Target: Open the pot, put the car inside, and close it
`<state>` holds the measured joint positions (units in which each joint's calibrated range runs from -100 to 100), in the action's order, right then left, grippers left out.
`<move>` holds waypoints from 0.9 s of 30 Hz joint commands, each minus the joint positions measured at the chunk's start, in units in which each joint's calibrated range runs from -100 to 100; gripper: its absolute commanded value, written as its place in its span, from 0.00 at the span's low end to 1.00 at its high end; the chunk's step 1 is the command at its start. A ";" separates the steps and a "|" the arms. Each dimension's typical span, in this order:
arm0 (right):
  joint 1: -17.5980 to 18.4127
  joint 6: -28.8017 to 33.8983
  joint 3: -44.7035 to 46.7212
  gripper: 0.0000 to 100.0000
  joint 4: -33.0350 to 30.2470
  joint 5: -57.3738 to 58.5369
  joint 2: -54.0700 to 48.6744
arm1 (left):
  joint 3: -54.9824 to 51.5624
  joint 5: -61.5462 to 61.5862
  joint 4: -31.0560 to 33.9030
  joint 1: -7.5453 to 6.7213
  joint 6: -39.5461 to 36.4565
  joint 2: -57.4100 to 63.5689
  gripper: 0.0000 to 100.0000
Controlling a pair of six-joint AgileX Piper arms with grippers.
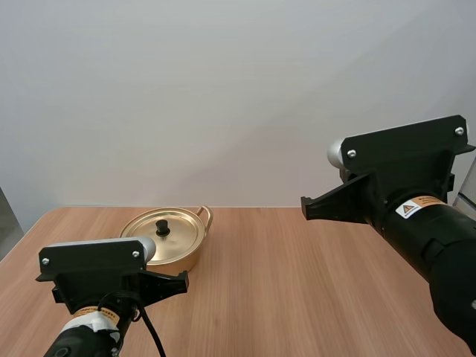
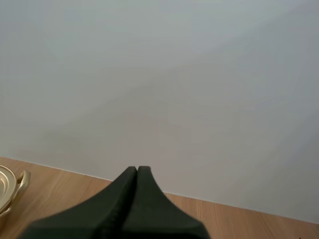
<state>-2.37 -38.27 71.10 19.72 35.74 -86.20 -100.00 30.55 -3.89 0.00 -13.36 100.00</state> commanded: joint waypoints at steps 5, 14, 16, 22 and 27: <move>-0.01 0.01 0.03 0.00 0.03 -0.11 -0.01 | 0.00 -0.04 0.00 0.00 -0.04 0.00 0.00; -0.01 0.01 0.03 0.00 0.03 -0.11 -0.01 | 0.00 -0.05 0.00 0.00 -0.04 0.00 0.00; -0.01 0.01 0.03 0.00 0.03 -0.11 -0.01 | 0.00 -0.05 0.00 0.00 -0.04 0.00 0.00; -0.01 0.01 0.03 0.00 0.03 -0.11 -0.01 | 0.00 -0.05 0.00 0.00 -0.04 0.00 0.00; -0.01 0.01 1.77 0.00 0.13 -1.07 -0.41 | 0.00 -0.05 0.00 0.00 -0.04 0.00 0.00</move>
<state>-2.37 -38.27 71.97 19.87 35.34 -86.47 -100.00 30.55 -3.89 0.00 -13.36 100.00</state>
